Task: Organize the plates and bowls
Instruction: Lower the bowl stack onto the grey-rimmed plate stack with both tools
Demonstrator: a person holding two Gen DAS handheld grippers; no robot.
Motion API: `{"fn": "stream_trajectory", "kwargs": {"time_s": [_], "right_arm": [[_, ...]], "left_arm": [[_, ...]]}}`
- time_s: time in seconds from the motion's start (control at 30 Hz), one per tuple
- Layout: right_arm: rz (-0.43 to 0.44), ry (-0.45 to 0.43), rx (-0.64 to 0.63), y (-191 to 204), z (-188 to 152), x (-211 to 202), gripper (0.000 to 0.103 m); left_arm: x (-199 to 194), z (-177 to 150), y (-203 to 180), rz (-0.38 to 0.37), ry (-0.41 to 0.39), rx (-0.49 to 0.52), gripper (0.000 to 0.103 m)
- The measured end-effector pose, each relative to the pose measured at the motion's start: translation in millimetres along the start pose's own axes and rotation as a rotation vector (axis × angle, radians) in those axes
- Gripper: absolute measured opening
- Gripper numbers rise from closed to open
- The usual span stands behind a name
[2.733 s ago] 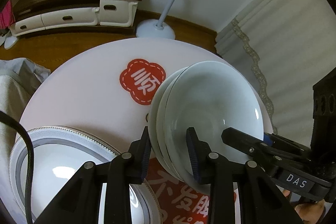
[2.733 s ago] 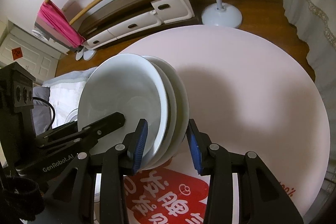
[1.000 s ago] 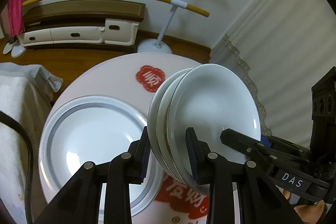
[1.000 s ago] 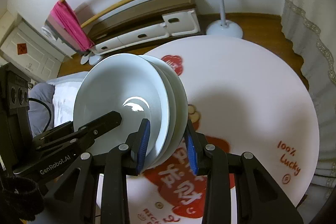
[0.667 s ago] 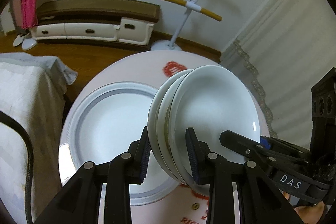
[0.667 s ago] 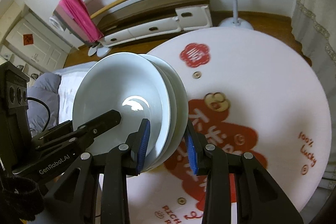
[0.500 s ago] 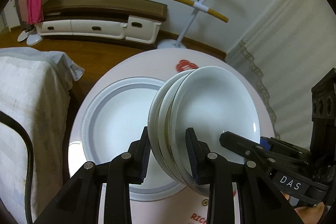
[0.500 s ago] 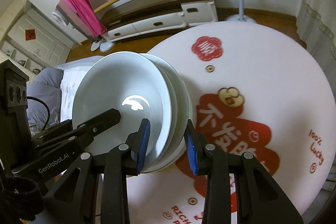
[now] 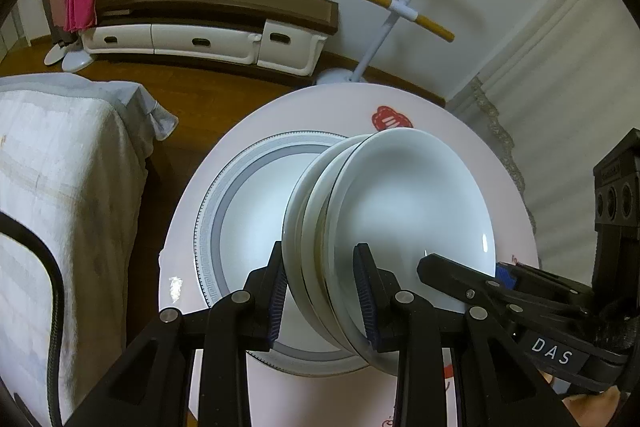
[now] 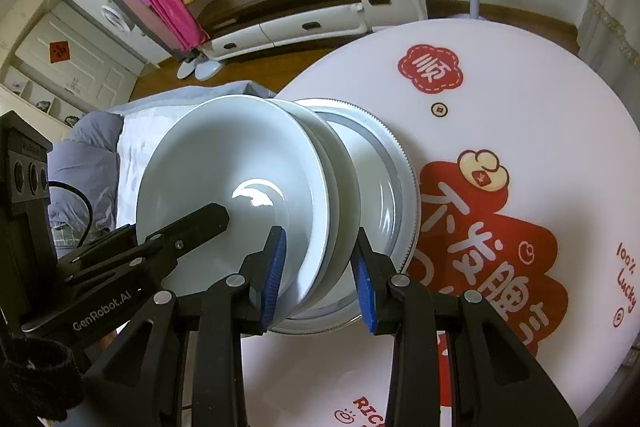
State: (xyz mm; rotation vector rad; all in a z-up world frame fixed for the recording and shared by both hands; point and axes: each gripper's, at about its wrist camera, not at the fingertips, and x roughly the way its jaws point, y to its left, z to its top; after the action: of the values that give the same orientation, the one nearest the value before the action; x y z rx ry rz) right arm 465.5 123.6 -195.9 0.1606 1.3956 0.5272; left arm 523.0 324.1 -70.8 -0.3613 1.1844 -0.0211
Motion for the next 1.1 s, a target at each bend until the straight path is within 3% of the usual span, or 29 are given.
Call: {"fn": "stream_trajectory", "kwargs": {"time_s": [1.1], "right_arm": [[-0.019, 0.040, 0.011, -4, -7, 13, 0.033]], "left_arm": [[23, 6, 6, 0.001, 0.039, -0.018, 0.028]]}}
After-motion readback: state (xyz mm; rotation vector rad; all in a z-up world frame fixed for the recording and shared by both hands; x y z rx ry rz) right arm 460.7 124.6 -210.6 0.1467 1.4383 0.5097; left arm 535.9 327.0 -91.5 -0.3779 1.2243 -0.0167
